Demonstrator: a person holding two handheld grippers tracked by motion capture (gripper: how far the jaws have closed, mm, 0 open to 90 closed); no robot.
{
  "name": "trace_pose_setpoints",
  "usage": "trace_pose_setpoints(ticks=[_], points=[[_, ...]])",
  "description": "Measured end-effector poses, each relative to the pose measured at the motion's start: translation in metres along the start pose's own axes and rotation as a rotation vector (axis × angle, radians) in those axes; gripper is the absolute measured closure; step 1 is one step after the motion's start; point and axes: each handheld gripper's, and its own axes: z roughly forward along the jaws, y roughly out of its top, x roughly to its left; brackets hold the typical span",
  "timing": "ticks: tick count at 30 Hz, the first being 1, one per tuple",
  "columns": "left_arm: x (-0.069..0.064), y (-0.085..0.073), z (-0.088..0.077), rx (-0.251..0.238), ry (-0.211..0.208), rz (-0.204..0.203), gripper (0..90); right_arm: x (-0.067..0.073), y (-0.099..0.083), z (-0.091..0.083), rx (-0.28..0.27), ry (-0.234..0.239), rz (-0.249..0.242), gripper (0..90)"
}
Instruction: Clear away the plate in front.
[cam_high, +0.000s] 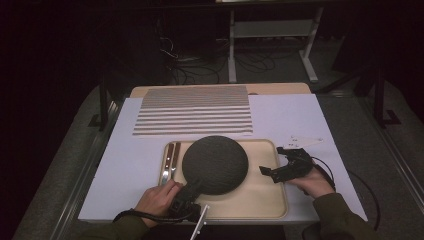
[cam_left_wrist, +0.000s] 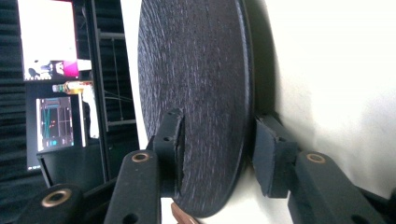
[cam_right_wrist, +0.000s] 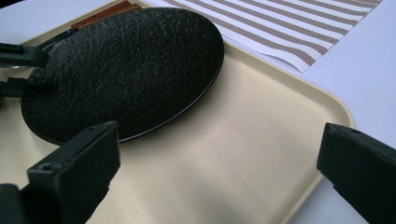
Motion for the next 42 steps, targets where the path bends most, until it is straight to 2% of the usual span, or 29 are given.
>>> trace_pose_setpoints(ticks=[10,18,27,30,36,42], points=[[0.0,-0.01,-0.015,0.017,0.01,-0.012,53.7,0.0,0.0,0.001,0.008,-0.004,0.0,0.0],[0.003,-0.019,-0.022,0.002,0.02,-0.032,51.7,-0.001,0.0,0.001,0.01,-0.007,-0.001,0.0],[0.011,-0.034,-0.018,0.013,0.041,-0.097,47.6,0.0,0.0,0.001,0.01,-0.01,-0.002,0.0],[0.015,-0.04,-0.013,0.025,0.043,-0.13,45.9,0.0,0.0,0.001,0.011,-0.009,0.0,0.0],[0.024,-0.054,-0.005,0.031,0.034,-0.225,40.7,0.0,0.0,0.001,0.01,-0.01,0.0,0.0],[0.031,-0.068,0.004,0.071,0.033,-0.267,34.6,0.0,-0.001,0.0,0.009,-0.007,0.0,0.0]])
